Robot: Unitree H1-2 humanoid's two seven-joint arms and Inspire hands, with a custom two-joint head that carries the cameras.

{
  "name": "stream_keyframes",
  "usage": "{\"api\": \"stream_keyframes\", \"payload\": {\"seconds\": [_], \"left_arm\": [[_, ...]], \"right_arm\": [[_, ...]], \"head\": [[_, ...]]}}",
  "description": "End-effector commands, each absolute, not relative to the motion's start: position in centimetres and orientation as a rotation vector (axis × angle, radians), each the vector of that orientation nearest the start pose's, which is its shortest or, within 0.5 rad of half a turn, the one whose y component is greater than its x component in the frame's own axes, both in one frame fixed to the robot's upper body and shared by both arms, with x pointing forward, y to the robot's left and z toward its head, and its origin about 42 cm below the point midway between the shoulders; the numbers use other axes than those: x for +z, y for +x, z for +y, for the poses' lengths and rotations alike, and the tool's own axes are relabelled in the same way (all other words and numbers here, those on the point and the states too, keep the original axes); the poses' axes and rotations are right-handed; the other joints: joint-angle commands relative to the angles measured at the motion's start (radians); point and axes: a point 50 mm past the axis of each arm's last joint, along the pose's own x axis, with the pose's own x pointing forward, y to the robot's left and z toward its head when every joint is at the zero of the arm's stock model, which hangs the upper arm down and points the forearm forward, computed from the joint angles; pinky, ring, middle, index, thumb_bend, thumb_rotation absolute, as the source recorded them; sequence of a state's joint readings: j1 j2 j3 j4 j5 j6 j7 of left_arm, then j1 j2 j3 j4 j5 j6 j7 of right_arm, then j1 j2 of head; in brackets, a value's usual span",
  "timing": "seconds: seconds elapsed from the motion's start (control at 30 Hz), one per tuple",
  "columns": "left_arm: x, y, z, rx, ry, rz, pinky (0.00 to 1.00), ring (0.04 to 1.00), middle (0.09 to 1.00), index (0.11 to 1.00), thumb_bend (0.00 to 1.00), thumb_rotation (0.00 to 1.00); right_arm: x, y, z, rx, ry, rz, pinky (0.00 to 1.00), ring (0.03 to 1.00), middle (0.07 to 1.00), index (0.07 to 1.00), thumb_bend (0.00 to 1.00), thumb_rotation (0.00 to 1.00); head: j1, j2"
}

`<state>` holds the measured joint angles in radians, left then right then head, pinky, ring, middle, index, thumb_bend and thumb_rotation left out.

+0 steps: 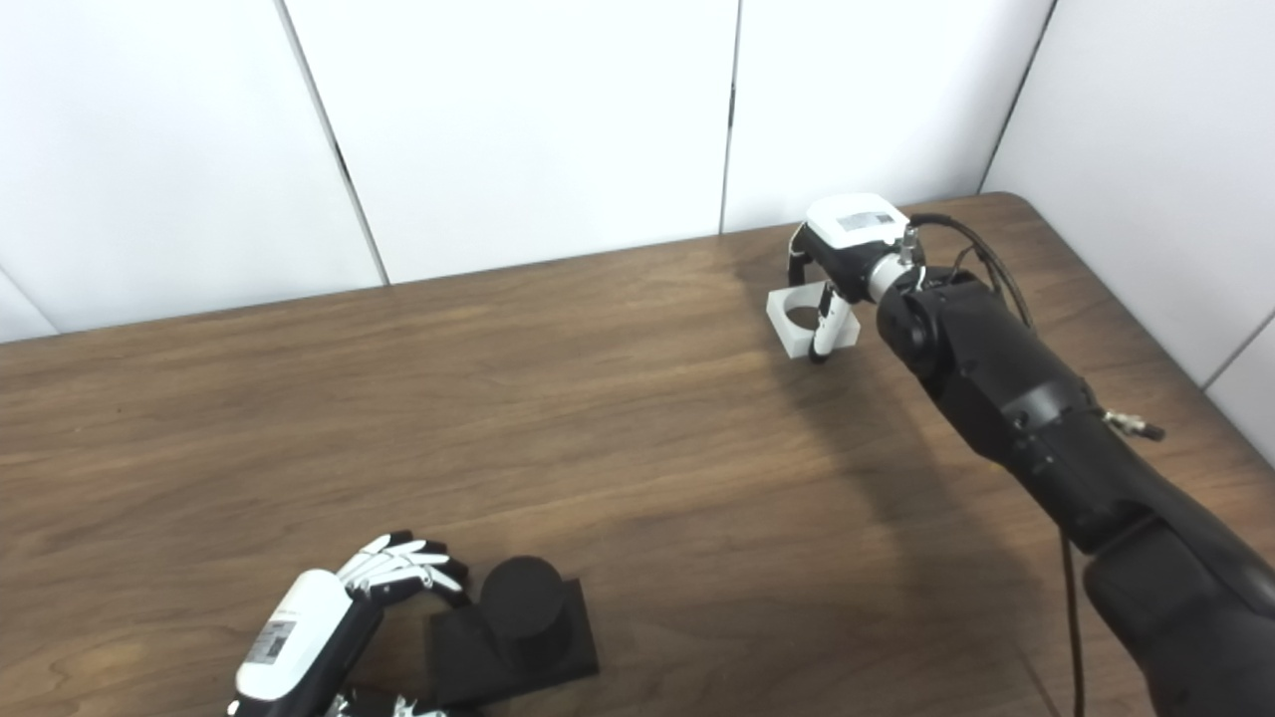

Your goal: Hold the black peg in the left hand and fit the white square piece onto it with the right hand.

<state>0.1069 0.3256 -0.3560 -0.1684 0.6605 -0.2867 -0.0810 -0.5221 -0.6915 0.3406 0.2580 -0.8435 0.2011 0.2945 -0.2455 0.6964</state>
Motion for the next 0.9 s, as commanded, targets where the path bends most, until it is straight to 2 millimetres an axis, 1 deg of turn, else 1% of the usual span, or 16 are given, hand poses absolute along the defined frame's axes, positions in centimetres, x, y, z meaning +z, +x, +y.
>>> {"api": "stream_keyframes", "payload": {"seconds": [0.0,0.23,0.4,0.47,0.53,0.6,0.73,0.87], "left_arm": [[10.3,22.0,19.7,-0.605,0.906,-0.340,0.91,0.817,0.745,0.483,0.52,0.05],[10.3,22.0,19.3,-0.604,0.904,-0.340,0.92,0.823,0.745,0.483,0.52,0.05],[10.4,22.0,18.9,-0.603,0.906,-0.340,0.91,0.819,0.742,0.483,0.52,0.05],[10.4,22.0,18.7,-0.603,0.907,-0.341,0.91,0.820,0.743,0.483,0.52,0.05],[10.5,22.0,18.5,-0.602,0.906,-0.344,0.91,0.819,0.741,0.483,0.52,0.05],[10.5,22.0,18.3,-0.600,0.905,-0.349,0.91,0.816,0.740,0.483,0.52,0.05],[10.6,22.0,17.8,-0.602,0.906,-0.347,0.92,0.821,0.743,0.483,0.52,0.05],[10.8,22.1,17.4,-0.603,0.905,-0.344,0.92,0.824,0.744,0.483,0.52,0.05]], "right_arm": [[26.5,43.1,-36.6,0.116,-1.644,0.045,0.79,0.854,0.762,0.484,0.52,0.13],[30.6,40.0,-33.0,0.182,-1.676,-0.137,0.81,0.852,0.758,0.485,0.52,0.13],[33.6,37.5,-29.6,0.245,-1.671,-0.263,0.82,0.860,0.762,0.485,0.52,0.13],[34.5,36.5,-28.5,0.276,-1.673,-0.304,0.82,0.861,0.756,0.484,0.52,0.13],[35.5,35.3,-26.8,0.327,-1.688,-0.355,0.82,0.859,0.749,0.484,0.52,0.13],[36.3,34.0,-25.4,0.375,-1.693,-0.392,0.81,0.857,0.744,0.484,0.52,0.13],[37.0,32.0,-23.0,0.459,-1.693,-0.444,0.77,0.854,0.735,0.483,0.52,0.13],[37.7,30.4,-20.9,0.547,-1.672,-0.493,0.75,0.859,0.744,0.483,0.52,0.13]], "head": [[0.006,0.001],[0.017,0.003],[0.030,0.008],[0.039,0.011],[0.048,0.016],[0.064,0.024],[0.083,0.033],[0.109,0.048]]}}
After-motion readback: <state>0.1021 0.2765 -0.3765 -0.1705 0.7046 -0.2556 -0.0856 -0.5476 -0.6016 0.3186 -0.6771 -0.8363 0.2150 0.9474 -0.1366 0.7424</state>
